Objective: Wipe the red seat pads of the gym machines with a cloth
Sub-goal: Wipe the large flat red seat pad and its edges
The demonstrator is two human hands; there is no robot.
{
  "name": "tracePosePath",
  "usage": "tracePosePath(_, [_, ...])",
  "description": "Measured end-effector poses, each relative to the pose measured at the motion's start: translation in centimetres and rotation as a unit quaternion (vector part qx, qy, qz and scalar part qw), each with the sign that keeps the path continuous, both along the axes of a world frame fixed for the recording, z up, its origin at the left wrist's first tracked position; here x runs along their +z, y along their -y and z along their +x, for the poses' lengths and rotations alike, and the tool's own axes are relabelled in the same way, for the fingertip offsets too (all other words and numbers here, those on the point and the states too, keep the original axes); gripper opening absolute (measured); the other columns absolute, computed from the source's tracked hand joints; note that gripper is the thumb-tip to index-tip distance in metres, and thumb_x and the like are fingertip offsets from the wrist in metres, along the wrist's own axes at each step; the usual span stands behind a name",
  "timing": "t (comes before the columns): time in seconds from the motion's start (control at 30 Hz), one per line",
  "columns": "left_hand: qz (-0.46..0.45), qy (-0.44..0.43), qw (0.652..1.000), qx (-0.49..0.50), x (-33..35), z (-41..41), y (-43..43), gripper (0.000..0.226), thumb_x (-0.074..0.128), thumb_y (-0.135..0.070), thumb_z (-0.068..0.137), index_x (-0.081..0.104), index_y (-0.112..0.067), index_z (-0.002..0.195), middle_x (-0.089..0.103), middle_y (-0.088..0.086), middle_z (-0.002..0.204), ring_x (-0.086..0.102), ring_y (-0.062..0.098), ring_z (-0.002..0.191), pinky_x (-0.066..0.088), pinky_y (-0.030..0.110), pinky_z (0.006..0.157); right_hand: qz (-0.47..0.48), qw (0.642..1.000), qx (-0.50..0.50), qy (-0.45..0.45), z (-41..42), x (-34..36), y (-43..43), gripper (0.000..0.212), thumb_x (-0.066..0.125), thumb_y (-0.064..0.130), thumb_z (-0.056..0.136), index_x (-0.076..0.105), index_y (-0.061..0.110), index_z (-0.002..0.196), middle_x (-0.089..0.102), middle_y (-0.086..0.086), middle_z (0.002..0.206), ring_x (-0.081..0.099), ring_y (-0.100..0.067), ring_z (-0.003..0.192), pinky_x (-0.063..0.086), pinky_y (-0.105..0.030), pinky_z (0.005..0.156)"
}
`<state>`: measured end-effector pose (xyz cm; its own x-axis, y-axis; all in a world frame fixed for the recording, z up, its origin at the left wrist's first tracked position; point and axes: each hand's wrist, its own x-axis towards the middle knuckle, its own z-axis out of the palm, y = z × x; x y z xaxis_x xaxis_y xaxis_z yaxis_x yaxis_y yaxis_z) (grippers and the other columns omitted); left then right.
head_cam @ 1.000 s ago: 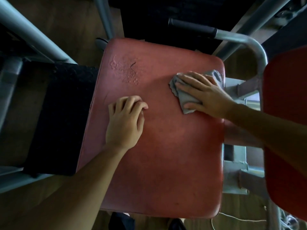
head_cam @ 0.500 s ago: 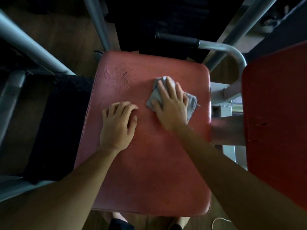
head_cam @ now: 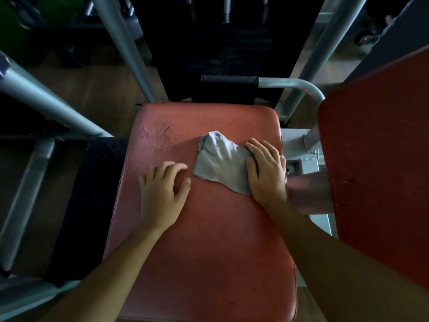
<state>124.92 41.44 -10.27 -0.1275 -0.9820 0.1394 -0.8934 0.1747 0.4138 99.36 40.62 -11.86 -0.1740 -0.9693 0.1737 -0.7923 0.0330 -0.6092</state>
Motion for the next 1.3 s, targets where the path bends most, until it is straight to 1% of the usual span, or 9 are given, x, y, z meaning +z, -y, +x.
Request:
tracePosePath(0.1, [-0.020,-0.032,0.998,-0.051,1.1,-3.3,2.3,0.039,0.049,-0.042,0.097,0.063,-0.022,0.128,0.055,-0.002,0.133,0.055,0.022,0.120,0.042,0.045,0.101,-0.004,1.000,-0.002,0.003,-0.2,-0.3,0.1,0.039,0.051,0.026,0.099,0.061,0.020,0.136,0.053,0.009,0.148,0.038,-0.014,0.142,0.018,-0.030,0.117])
tracePosePath(0.2, [-0.029,0.039,0.982,-0.182,1.0,-6.5,5.0,0.045,0.043,-0.047,0.101,0.056,-0.029,0.140,0.048,-0.004,0.149,0.043,0.020,0.137,0.032,0.041,0.111,-0.005,1.000,-0.007,0.012,-0.1,-0.3,0.1,0.039,0.051,0.027,0.098,0.062,0.022,0.135,0.053,0.011,0.147,0.039,-0.012,0.141,0.012,-0.022,0.118])
tracePosePath(0.3, [-0.026,0.092,0.963,-0.251,0.0,-6.7,6.8,0.042,0.047,-0.050,0.100,0.057,-0.033,0.137,0.051,-0.009,0.146,0.043,0.019,0.135,0.034,0.041,0.106,-0.007,1.000,-0.003,0.014,-0.1,-0.4,0.1,0.040,0.052,0.028,0.097,0.062,0.023,0.135,0.053,0.012,0.146,0.039,-0.012,0.140,0.021,-0.033,0.118])
tracePosePath(0.43, [-0.032,0.102,0.969,-0.222,0.1,-3.7,6.5,0.035,0.056,-0.047,0.096,0.062,-0.032,0.127,0.056,-0.009,0.133,0.049,0.022,0.122,0.040,0.043,0.098,-0.010,1.000,-0.004,0.007,-0.1,-0.5,0.3,0.041,0.055,0.029,0.095,0.062,0.022,0.134,0.054,0.010,0.146,0.041,-0.015,0.139,0.029,-0.045,0.115])
tracePosePath(0.73, [0.014,0.172,0.985,0.018,2.6,4.1,-2.1,0.035,0.052,-0.051,0.092,0.064,-0.026,0.114,0.058,-0.006,0.122,0.052,0.023,0.108,0.034,0.044,0.093,0.007,0.999,0.006,-0.045,0.1,-0.6,0.3,0.050,0.055,0.036,0.086,0.060,0.022,0.134,0.049,0.008,0.149,0.038,-0.019,0.141,0.033,-0.050,0.109])
tracePosePath(0.87, [0.003,0.094,0.989,-0.112,2.8,3.7,-1.8,0.043,0.052,-0.042,0.096,0.061,-0.020,0.133,0.053,-0.003,0.142,0.049,0.024,0.131,0.039,0.041,0.108,0.021,0.997,0.021,-0.078,0.1,-0.4,0.2,0.050,0.058,0.038,0.089,0.057,0.027,0.137,0.044,0.006,0.152,0.032,-0.021,0.143,0.029,-0.052,0.110])
tracePosePath(0.97, [0.033,0.082,0.976,-0.198,1.2,2.1,-1.0,0.048,0.047,-0.042,0.101,0.055,-0.022,0.144,0.046,0.001,0.154,0.039,0.029,0.145,0.033,0.050,0.117,0.040,0.988,0.061,-0.136,0.2,-0.4,0.0,0.049,0.052,0.042,0.094,0.051,0.032,0.142,0.038,0.003,0.157,0.025,-0.024,0.148,0.022,-0.052,0.114])
tracePosePath(1.13, [0.013,0.112,0.974,-0.198,0.3,2.3,-1.2,0.044,0.045,-0.038,0.104,0.054,-0.025,0.145,0.040,-0.004,0.159,0.028,0.028,0.151,0.006,0.027,0.123,0.044,0.990,0.045,-0.126,1.7,0.0,0.8,0.046,0.056,0.036,0.086,0.061,0.019,0.128,0.047,-0.006,0.147,0.032,-0.029,0.144,0.025,-0.049,0.116])
tracePosePath(1.3, [0.019,0.117,0.964,-0.237,0.1,3.4,-0.8,0.042,0.047,-0.038,0.105,0.053,-0.029,0.145,0.036,-0.007,0.162,0.025,0.026,0.152,0.016,0.035,0.122,0.070,0.989,0.043,-0.123,6.0,-0.1,-0.2,0.053,0.056,0.043,0.090,0.051,0.027,0.140,0.035,-0.007,0.156,0.019,-0.031,0.152,0.014,-0.052,0.124])
